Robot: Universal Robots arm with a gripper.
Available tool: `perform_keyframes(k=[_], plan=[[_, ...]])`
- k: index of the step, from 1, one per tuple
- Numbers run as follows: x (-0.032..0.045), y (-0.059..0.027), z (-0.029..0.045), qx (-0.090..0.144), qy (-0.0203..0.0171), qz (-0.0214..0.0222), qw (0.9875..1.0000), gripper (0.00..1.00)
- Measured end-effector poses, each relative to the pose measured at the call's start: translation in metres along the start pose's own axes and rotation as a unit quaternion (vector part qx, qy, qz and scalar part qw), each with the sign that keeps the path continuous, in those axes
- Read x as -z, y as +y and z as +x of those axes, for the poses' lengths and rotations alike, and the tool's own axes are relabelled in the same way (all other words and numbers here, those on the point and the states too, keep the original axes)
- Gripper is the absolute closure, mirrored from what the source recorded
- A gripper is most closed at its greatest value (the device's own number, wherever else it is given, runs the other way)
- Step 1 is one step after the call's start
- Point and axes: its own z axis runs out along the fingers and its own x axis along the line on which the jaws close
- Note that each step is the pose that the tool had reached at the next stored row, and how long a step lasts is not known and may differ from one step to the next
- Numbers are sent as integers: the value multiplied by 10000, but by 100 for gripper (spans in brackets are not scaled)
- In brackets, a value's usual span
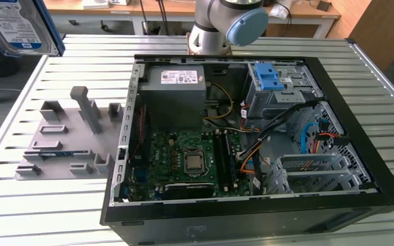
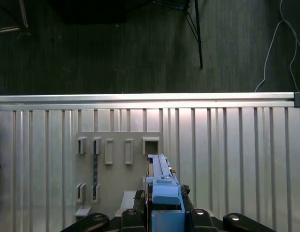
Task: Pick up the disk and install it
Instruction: 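Pick up the disk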
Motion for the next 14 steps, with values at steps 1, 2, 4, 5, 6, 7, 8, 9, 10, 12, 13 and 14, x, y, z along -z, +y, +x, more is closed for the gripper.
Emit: perform_keyframes(k=[1, 2, 4, 5, 6, 7, 8, 9, 10, 12, 13, 14], plan=[[7, 0, 0, 0, 0, 0, 10000, 64], [10, 0, 0, 0, 0, 0, 10000, 64], [10, 0, 0, 0, 0, 0, 10000, 64], [10, 0, 0, 0, 0, 0, 10000, 64], [10, 0, 0, 0, 0, 0, 10000, 64], [11, 0, 0, 0, 0, 0, 10000, 64], [11, 0, 1, 0, 1, -1, 10000, 64], [12, 0, 5, 0, 3, -1, 10000, 64], [12, 0, 15, 0, 4, 0, 10000, 64], [13, -1, 44, 0, 5, 0, 10000, 64], [12, -1, 61, 0, 5, 0, 10000, 64], [14, -3, 78, 0, 5, 0, 10000, 64]])
